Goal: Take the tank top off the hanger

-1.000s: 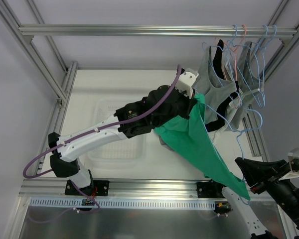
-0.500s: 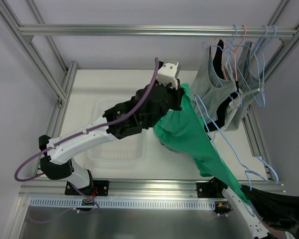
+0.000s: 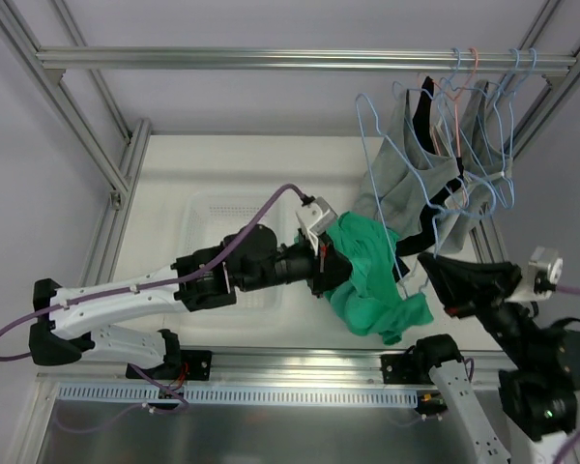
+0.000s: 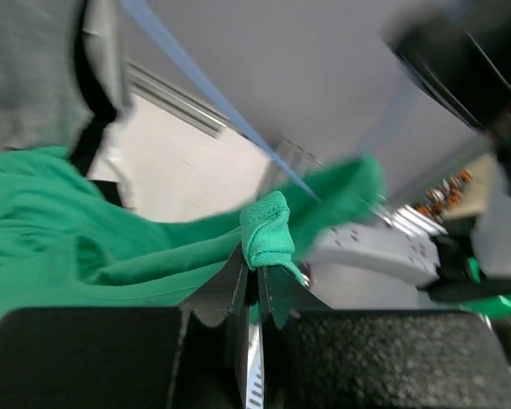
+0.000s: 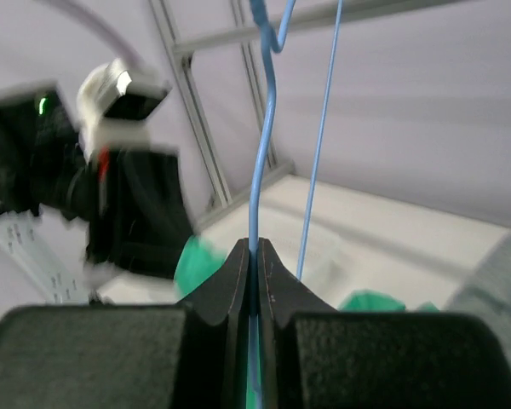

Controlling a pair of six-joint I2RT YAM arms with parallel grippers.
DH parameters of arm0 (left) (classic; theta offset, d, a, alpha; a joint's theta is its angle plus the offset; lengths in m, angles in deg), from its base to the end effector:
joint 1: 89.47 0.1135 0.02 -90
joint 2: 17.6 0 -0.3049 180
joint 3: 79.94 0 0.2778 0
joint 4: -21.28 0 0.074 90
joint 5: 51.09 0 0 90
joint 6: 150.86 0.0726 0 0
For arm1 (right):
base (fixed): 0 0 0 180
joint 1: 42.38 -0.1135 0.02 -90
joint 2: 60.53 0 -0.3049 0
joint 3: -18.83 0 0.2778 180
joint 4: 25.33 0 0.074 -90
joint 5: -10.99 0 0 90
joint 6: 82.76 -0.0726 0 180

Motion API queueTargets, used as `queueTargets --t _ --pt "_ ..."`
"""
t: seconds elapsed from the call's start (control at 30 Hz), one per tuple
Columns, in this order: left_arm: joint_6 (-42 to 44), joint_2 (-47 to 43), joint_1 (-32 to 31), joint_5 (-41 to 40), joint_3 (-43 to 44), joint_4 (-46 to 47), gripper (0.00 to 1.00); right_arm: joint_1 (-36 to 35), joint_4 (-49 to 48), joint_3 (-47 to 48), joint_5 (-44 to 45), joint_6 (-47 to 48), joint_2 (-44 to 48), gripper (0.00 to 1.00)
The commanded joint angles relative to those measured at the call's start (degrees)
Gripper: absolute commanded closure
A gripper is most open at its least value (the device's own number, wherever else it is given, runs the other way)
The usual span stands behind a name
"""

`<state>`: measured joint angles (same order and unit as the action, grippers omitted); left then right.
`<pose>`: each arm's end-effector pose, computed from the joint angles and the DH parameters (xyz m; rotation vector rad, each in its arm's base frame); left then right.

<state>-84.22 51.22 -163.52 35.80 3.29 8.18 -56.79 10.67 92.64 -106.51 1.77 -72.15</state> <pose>0.0932 -0.3117 0.4703 0.6851 1.5567 -1.2764 -0.0324 0.0263 0.4817 -0.5191 1.0678 0.5727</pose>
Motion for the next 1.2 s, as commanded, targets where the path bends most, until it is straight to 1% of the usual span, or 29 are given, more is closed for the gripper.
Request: queueTargets --t 0.0,0.03,0.07,0.1,0.13,0.17,0.2,0.27,0.3,0.33,0.37,0.4,0.47,0.5,0.53,0.57,0.6,0.67,0.7,0.8,0.83,0.87,0.93,0.97,1.0,1.07,1.1,1.13,1.17 --pt "1.6 -0.8 -3.6 8.9 -3.6 8.0 1.0 3.2 -47.0 -9.0 0.7 -19.1 -1.7 1.0" --pt "1.6 -0.7 -3.9 9.5 -6.0 8.8 1.0 3.9 -51.9 -11.6 4.5 -21.7 -3.2 1.0" --pt "1.4 -0.4 -4.5 10.8 -7.3 9.4 1.0 4.0 -56.4 -15.7 6.5 -26.5 -4.2 1.0" --pt "1.0 -0.2 -4.7 11.0 -8.5 10.0 1.0 4.0 -63.3 -17.4 8.1 -28.0 -5.2 1.0" --pt "0.1 0.0 -5.0 10.5 -10.9 10.5 1.0 4.0 -64.5 -18.3 9.9 -28.5 -6.0 1.0" --pt "-0.4 0.1 -5.3 6.1 -12.2 10.5 1.0 4.1 -64.2 -17.7 10.2 -28.1 -7.4 1.0" --pt "-2.1 0.2 -5.4 3.2 -13.4 9.9 1.0 4.0 -60.3 -16.5 10.5 -25.0 -7.7 1.0" --pt "-4.8 0.8 -5.4 -5.2 -16.7 5.5 1.0 4.0 -53.8 -13.0 10.9 -20.8 -8.5 1.0" --pt "-8.4 1.3 -5.4 -13.5 -17.1 3.0 1.0 4.1 -45.0 -8.5 10.9 -15.6 -8.8 1.0" --pt "-10.6 2.0 -5.3 -17.8 -17.3 0.3 1.0 4.1 -40.5 -6.0 10.7 -13.2 -9.1 1.0" --pt "-12.7 2.6 -5.3 -21.3 -17.3 -5.6 1.0 4.1 -36.1 -3.9 10.7 -10.9 -9.3 1.0" --pt "-16.1 3.8 -5.2 -25.7 -17.3 -7.4 1.0 4.0 -26.4 0.3 11.3 -8.3 -9.3 1.0" --pt "-17.8 5.0 -5.1 -27.7 -17.6 -9.3 1.0 3.5 -19.6 2.5 15.4 -2.7 -8.9 1.0" --pt "-18.8 5.4 -4.8 -28.3 -17.7 -9.5 1.0 3.4 -19.4 2.2 16.4 -1.4 -6.9 1.0" --pt "-19.0 6.0 -4.4 -28.2 -17.3 -9.5 1.0 3.5 -21.2 -1.5 17.9 -0.2 -5.2 1.0" --pt "-18.8 7.4 -4.4 -28.0 -16.9 -9.4 1.0 3.4 -25.4 -5.0 18.4 -0.1 -3.2 1.0" --pt "-18.1 8.3 -4.4 -27.2 -15.6 -9.4 1.0 3.5 -37.3 -13.6 18.7 0.0 0.9 1.0" --pt "-17.1 11.2 -4.4 -25.8 -14.2 -9.2 1.0 3.6 -49.1 -20.7 19.3 -0.3 3.1 1.0" --pt "-16.6 12.1 -4.4 -25.1 -13.6 -9.3 1.0 3.7 -52.3 -22.0 20.1 -0.2 3.0 1.0" --pt "-16.8 14.9 -4.4 -23.2 -12.1 -9.4 1.0 3.7 -51.0 -20.6 16.3 2.5 -1.5 1.0" --pt "-17.1 15.3 -4.5 -22.9 -12.1 -9.4 1.0 3.7 -50.9 -20.2 14.3 2.1 -3.6 1.0" --pt "-17.8 15.6 -4.5 -23.4 -12.2 -9.5 1.0 3.6 -50.2 -19.2 14.7 1.2 -4.3 1.0" --pt "-20.3 15.5 -4.5 -24.7 -13.4 -10.0 1.0 3.6 -39.1 -15.0 14.5 0.3 -5.8 1.0" --pt "-21.8 14.9 -4.4 -27.0 -13.7 -10.8 1.0 3.6 -32.5 -7.6 12.8 1.1 -8.1 1.0" --pt "-25.0 14.6 -4.4 -28.2 -14.2 -11.8 1.0 3.6 -18.3 -3.6 11.4 3.9 -9.6 1.0" --pt "-27.9 13.9 -4.0 -30.4 -14.7 -15.6 0.99 3.6 -6.5 3.1 10.3 4.2 -13.6 1.0" --pt "-28.8 13.6 -3.6 -31.2 -14.9 -16.3 0.95 3.6 3.3 8.0 10.4 4.9 -14.5 1.0" --pt "-28.7 13.2 -3.5 -31.4 -15.0 -16.9 0.84 3.6 7.8 10.0 10.8 6.8 -15.1 1.0" --pt "-28.2 12.3 -3.5 -31.7 -14.9 -17.7 0.79 3.6 11.9 11.6 10.6 7.6 -15.7 1.0"
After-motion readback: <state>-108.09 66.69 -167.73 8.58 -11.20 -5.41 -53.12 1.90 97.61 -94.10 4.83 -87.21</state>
